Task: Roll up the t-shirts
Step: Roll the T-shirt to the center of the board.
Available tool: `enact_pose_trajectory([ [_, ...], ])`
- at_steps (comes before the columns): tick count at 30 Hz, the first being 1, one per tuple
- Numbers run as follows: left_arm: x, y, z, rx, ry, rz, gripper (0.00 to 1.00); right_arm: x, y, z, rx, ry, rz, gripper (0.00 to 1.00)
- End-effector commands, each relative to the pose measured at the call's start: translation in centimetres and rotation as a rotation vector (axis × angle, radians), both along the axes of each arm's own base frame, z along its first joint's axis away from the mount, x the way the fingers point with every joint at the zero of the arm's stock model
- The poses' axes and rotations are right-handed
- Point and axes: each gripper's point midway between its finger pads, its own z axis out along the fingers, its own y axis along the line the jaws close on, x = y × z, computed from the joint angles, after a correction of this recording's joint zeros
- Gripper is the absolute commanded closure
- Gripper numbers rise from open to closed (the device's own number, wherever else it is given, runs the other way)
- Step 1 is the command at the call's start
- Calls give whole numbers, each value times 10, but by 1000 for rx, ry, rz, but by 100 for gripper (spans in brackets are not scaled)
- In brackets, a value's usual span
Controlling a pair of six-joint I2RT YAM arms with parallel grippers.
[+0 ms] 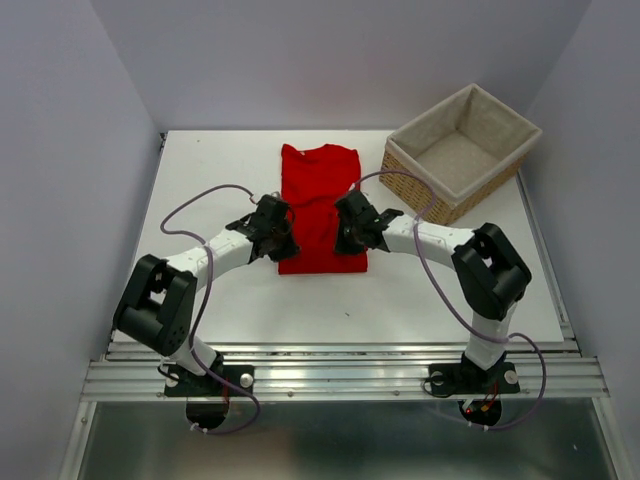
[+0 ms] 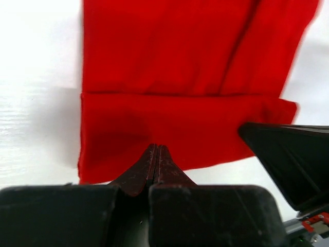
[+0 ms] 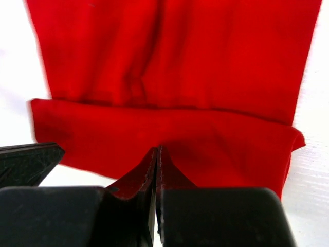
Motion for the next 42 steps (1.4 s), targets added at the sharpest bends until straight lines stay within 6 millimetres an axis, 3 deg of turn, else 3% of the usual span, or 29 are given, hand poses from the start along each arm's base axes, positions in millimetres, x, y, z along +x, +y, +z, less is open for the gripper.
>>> enact_pose_trajectory([
  [1,-1,6,-19,28,24,23,100,-2,-6,-22,-35,22,-22,97],
  [4,-3,9,-29,49,44,28,100,-6,-15,-28,-72,32,-29,96],
  [6,-4,12,-29,63,45,25,100,-5,-18,-19,-78,12,-31,96],
  [8,-1,15,-20,83,28,27,100,0,-24,3,-84,-43,-48,95],
  [11,9,19,3,98,-40,45,100,5,-37,29,-104,-115,-83,90],
  [12,11,20,18,84,-75,46,100,6,-40,47,-87,-153,-94,88],
  [16,13,27,51,60,-148,67,100,7,-70,70,-52,-190,-172,77],
  [19,4,34,54,33,-149,68,93,1,-89,66,-24,-154,-197,70],
  [20,2,36,52,28,-143,71,88,-7,-92,54,-12,-113,-190,69],
  [21,-5,39,46,25,-128,74,74,-7,-98,51,6,-96,-210,68],
  [23,-11,43,39,12,-112,89,58,-21,-100,36,40,-40,-189,65],
  [24,-23,41,27,-15,-72,70,45,-20,-99,35,74,-40,-196,62],
  [25,-27,41,24,-30,-63,70,42,-27,-92,36,119,-25,-166,57],
  [27,-33,41,17,-68,-53,84,40,-39,-91,23,166,15,-167,51],
  [28,-42,43,4,-79,-19,82,40,-40,-85,24,207,10,-153,48],
  [32,-49,43,-10,-125,5,103,40,-49,-81,11,259,49,-164,48],
  [42,-51,51,-38,-149,36,159,45,-42,-70,-4,324,42,-172,45],
])
